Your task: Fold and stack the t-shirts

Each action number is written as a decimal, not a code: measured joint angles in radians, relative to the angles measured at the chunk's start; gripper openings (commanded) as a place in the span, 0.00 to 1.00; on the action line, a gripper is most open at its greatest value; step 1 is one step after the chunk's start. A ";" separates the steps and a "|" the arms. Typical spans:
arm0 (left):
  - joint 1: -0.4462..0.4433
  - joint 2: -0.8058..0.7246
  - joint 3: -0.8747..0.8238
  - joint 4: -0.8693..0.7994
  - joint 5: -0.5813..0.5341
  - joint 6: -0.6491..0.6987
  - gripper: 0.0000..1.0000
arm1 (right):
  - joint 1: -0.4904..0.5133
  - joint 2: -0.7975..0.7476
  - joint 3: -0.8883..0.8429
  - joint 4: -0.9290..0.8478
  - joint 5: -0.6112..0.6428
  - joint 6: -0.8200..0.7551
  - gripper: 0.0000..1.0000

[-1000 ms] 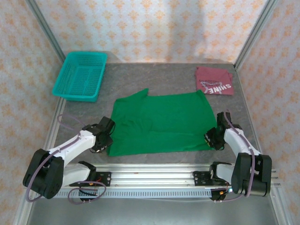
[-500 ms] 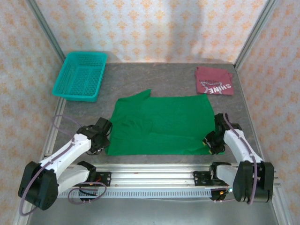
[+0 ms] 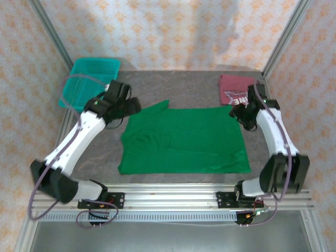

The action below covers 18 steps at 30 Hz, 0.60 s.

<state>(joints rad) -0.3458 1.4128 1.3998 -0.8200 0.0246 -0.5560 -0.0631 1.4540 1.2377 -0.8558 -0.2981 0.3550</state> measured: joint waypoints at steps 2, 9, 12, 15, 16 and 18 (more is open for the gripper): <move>0.002 0.119 0.100 0.023 0.034 0.075 0.76 | -0.003 0.116 0.058 0.060 -0.009 -0.075 0.56; 0.053 0.513 0.482 0.010 0.172 0.256 0.71 | -0.007 0.426 0.237 0.161 -0.011 -0.243 0.52; 0.086 0.636 0.593 0.001 0.209 0.291 0.71 | -0.011 0.502 0.278 0.191 -0.001 -0.275 0.52; 0.112 0.709 0.631 -0.004 0.236 0.306 0.70 | -0.015 0.550 0.294 0.210 0.015 -0.291 0.50; 0.119 0.726 0.636 -0.005 0.244 0.310 0.70 | -0.016 0.564 0.300 0.214 0.019 -0.294 0.50; 0.127 0.746 0.640 -0.010 0.259 0.315 0.69 | -0.019 0.588 0.309 0.226 0.022 -0.298 0.50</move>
<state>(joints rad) -0.2192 2.1590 2.0403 -0.8303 0.2832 -0.2405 -0.0818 2.0418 1.5467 -0.6296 -0.2760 0.0574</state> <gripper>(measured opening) 0.698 0.499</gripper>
